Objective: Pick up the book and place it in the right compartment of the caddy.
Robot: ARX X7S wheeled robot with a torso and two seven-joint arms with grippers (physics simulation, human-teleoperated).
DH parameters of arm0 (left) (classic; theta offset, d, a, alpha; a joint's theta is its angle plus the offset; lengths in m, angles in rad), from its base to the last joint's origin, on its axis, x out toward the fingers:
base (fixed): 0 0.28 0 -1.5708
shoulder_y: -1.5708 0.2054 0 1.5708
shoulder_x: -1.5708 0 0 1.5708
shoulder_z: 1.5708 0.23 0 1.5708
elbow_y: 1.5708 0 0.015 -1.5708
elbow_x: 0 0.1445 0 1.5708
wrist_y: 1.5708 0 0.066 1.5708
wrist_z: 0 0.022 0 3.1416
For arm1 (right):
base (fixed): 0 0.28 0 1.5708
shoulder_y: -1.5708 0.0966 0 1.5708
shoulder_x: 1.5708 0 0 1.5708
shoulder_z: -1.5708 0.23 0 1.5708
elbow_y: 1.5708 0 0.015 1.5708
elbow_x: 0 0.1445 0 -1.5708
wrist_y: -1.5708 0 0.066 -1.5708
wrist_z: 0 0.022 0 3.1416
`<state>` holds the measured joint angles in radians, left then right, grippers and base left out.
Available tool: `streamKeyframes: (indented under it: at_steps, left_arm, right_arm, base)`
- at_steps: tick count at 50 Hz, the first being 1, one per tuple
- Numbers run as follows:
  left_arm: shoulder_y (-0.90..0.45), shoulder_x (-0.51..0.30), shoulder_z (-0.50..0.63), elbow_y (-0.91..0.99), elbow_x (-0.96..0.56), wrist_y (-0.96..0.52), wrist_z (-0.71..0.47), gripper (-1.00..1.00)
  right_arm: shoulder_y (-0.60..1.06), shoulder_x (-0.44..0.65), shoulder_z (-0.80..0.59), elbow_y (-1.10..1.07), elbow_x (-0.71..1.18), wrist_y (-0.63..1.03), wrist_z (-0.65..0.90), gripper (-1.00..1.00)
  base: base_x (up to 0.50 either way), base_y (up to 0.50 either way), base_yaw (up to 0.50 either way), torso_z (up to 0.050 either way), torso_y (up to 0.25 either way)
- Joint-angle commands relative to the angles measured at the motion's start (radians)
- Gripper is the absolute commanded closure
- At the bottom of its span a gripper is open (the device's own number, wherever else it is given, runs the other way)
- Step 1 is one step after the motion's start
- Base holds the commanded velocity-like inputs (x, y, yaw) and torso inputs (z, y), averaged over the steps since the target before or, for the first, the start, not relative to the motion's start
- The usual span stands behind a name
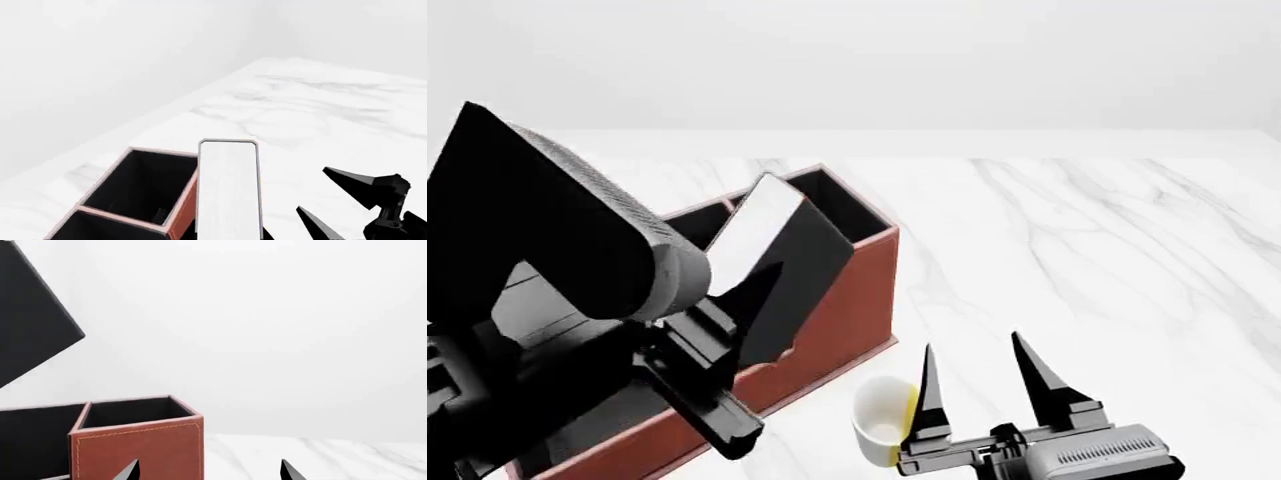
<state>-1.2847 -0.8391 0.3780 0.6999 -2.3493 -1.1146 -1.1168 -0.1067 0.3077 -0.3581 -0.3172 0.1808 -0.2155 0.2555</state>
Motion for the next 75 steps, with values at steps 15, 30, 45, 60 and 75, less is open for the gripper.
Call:
streamKeyframes:
  at_steps: [15,30,45,60,75]
  left_arm:
    - [-0.561,0.374,-0.008,-0.535,0.686,-0.105,0.458,1.0]
    - [-0.608,0.447,0.249,-0.909,1.193,0.087,0.76,1.0]
    - [-0.641,0.553,0.405,-1.276,1.46,0.28,0.845,1.0]
    - [-0.65,0.674,0.353,-1.745,1.376,0.217,1.034,1.0]
    - [-0.632,0.764,0.364,-1.929,1.376,0.184,1.125,1.0]
  right_arm:
    - [0.002,-0.01,0.007,0.006,-0.008,0.0,-0.018,-1.0]
    - [0.005,-0.007,0.0,0.013,-0.003,0.001,-0.017,-1.0]
    - [0.005,-0.004,-0.008,0.024,0.002,-0.007,-0.017,-1.0]
    - [0.008,-0.001,-0.013,0.032,0.01,-0.008,-0.015,-1.0]
    - [0.01,0.003,-0.018,0.035,0.015,-0.006,-0.012,-1.0]
  base:
    - [0.0,0.0,0.0,0.0,0.001]
    - [0.0,0.0,0.0,0.0,0.001]
    - [0.0,0.0,0.0,0.0,0.002]
    - [0.0,0.0,0.0,0.0,0.001]
    - [0.0,0.0,0.0,0.0,0.002]
